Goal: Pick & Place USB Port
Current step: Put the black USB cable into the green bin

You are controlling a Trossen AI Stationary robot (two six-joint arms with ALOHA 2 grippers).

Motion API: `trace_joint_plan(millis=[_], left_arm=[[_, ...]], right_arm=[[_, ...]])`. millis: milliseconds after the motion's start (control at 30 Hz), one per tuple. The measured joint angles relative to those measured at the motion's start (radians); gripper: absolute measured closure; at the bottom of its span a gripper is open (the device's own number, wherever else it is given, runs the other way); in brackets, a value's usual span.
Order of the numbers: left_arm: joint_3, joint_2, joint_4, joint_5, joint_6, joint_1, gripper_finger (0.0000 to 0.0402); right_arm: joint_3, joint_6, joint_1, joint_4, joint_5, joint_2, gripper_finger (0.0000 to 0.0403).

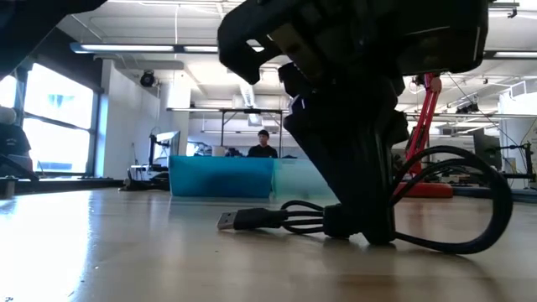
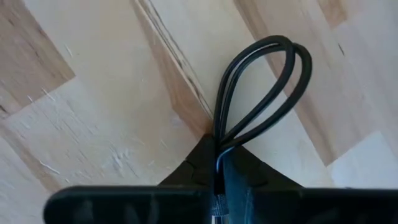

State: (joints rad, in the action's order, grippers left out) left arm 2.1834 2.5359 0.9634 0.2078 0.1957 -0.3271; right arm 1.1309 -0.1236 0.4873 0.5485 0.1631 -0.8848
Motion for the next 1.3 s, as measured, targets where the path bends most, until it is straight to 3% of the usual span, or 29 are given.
trace_joint_plan(millis=[167, 300, 633, 767, 1033, 1300], left_arm=[[-0.001, -0.015, 0.035, -0.003, 0.003, 0.009, 0.0396], [-0.005, -0.041, 0.092, -0.077, 0.025, 0.014, 0.0398], [-0.014, -0.174, 0.513, -0.264, 0.038, 0.063, 0.0400], [-0.011, -0.258, 0.591, -0.315, 0.035, 0.076, 0.0400], [-0.010, -0.503, 0.608, -0.457, -0.067, 0.077, 0.0400], [-0.008, -0.759, 0.430, -0.637, -0.095, 0.064, 0.0400]], right_arm=[[0.000, 0.013, 0.000, -0.029, 0.000, 0.000, 0.0220], [0.000, 0.045, 0.000, -0.064, 0.008, 0.000, 0.0220], [0.000, 0.103, 0.000, -0.169, 0.013, 0.001, 0.0220], [0.000, 0.106, 0.000, -0.195, 0.005, 0.003, 0.0220], [0.000, 0.113, 0.000, -0.239, -0.007, 0.003, 0.0220], [0.000, 0.186, 0.000, -0.330, -0.046, 0.003, 0.0220]])
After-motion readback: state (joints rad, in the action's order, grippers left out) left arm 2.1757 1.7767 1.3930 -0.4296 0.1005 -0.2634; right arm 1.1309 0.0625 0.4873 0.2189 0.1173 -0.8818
